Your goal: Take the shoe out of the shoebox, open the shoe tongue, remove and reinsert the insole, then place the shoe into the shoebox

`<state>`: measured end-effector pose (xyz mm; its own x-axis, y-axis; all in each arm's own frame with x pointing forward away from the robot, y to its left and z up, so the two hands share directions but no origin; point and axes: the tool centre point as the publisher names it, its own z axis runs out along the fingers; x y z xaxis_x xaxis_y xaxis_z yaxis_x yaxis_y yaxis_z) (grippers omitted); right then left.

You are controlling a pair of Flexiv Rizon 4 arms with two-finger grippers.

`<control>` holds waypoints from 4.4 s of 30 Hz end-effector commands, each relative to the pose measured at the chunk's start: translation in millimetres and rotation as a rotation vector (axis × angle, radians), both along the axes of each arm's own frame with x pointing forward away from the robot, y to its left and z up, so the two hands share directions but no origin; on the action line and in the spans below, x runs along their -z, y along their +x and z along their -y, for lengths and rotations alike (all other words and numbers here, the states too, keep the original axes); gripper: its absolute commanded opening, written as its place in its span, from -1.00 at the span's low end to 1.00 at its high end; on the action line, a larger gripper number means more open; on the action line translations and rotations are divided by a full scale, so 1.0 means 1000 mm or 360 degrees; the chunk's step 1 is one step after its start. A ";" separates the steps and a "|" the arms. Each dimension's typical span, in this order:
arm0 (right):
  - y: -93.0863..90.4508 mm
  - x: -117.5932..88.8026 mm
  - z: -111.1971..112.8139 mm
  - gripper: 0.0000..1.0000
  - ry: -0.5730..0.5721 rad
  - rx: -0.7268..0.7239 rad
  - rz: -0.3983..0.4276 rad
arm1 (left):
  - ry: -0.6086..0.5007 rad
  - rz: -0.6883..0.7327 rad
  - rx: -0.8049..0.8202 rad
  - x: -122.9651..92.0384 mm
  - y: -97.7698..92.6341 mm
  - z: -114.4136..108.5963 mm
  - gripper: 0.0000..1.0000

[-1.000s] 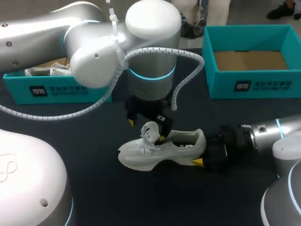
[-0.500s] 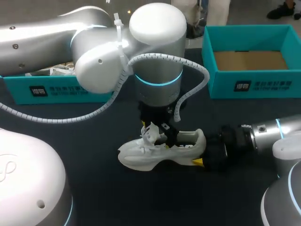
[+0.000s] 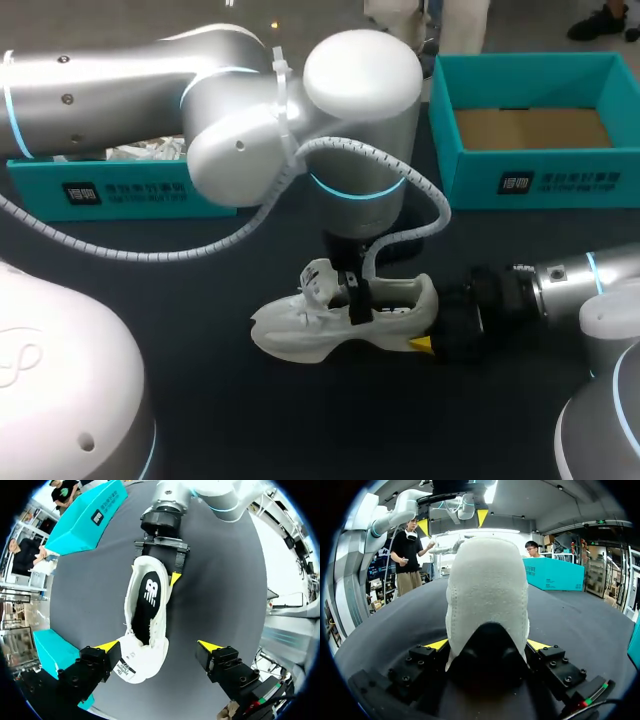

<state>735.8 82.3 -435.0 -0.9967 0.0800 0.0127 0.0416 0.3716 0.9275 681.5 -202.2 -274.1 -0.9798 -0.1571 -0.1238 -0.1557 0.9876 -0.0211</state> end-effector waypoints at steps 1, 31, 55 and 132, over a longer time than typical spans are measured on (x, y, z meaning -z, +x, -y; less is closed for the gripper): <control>0.000 0.004 -0.003 -1.00 -0.0005 0.0002 0.0000 | 0.0084 0.0019 0.0295 -0.001 0.001 0.005 1.00; 0.000 0.004 -0.003 -1.00 -0.0005 0.0002 0.0000 | 0.0041 0.0002 0.0460 0.047 0.043 0.046 -1.00; 0.000 0.004 -0.003 -1.00 -0.0005 0.0002 0.0000 | 0.0054 -0.0157 0.0483 0.096 0.015 0.037 -1.00; 0.000 0.004 -0.003 -1.00 -0.0005 0.0002 0.0000 | 0.0008 0.0135 0.0465 0.155 0.032 0.035 -1.00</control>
